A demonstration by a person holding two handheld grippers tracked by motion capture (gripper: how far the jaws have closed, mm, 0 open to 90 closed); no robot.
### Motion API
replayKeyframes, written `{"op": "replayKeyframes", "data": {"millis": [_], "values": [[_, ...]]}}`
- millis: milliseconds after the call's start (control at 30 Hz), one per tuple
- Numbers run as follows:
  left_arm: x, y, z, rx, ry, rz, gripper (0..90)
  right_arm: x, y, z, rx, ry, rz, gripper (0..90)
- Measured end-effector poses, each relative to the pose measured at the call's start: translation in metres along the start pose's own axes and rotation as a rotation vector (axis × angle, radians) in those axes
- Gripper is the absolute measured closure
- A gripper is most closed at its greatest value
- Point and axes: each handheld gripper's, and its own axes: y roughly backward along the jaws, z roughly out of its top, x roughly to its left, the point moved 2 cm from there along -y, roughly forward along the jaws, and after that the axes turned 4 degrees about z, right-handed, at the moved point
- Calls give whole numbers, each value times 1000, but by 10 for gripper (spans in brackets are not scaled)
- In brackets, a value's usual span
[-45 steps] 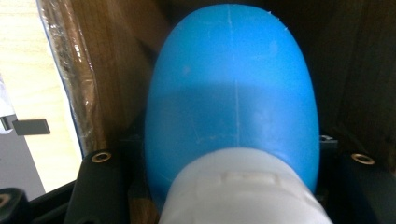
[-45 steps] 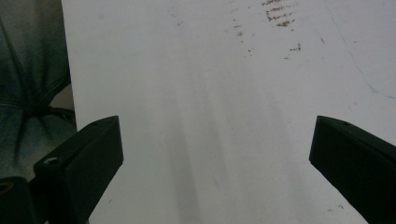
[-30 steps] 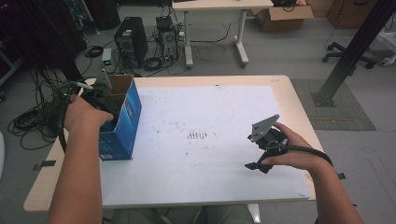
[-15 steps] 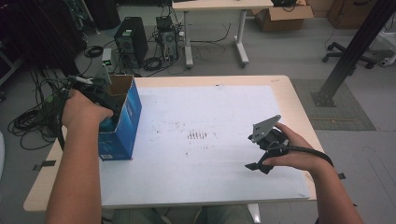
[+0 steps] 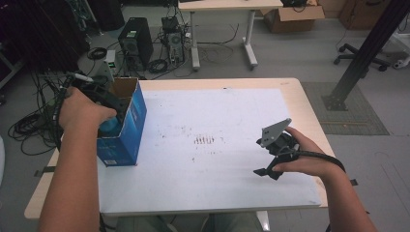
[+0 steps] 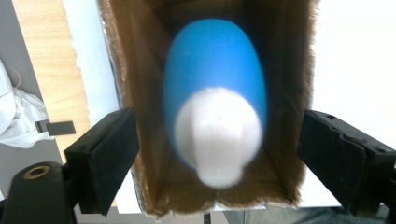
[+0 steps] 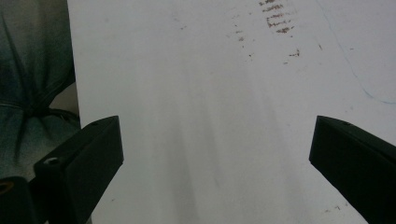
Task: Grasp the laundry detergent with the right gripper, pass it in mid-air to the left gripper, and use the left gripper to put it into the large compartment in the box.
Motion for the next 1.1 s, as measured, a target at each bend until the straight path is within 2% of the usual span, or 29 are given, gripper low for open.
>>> {"op": "replayKeyframes", "data": {"millis": [200, 400, 500, 600, 733, 767, 800, 833, 900, 933, 967, 1000, 1067, 1100], "values": [[-8, 14, -4, 2, -32, -2, 81, 1, 4, 3, -6, 14, -3, 29], [-13, 28, -7, 3, -25, 9, 3, 4, 7, 5, -10, 20, -5, 30], [-17, 37, -9, -14, -39, 15, 2, 5, 9, 5, -15, 23, -8, 30], [-22, 45, -9, -31, -71, 22, 2, 5, 11, 4, -17, 23, -10, 30], [-34, 61, -9, -75, -128, 21, 2, 5, 13, 5, -14, 23, -13, 30], [-41, 70, -9, -99, -167, 20, 2, 4, 15, 6, -13, 28, -15, 30], [-45, 75, -9, -109, -184, 23, 2, 4, 16, 6, -13, 27, -15, 30], [-45, 75, -9, -109, -184, 23, 2, 3, 17, 7, -11, 31, -17, 30], [-54, 82, -9, -122, -228, 20, 2, 3, 18, 8, -12, 31, -19, 30], [-58, 86, -9, -131, -255, 17, 2, 3, 20, 10, -11, 32, -20, 29], [-68, 92, -10, -154, -330, 2, 2, 3, 21, 11, -10, 34, -20, 31], [-68, 92, -10, -154, -330, 2, 2, 3, 21, 11, -10, 34, -20, 31], [-84, 98, -12, -161, -422, -20, 2, 3, 24, 14, -7, 42, -25, 30], [-84, 98, -12, -161, -422, -20, 2, 3, 24, 14, -7, 42, -25, 30]]}}
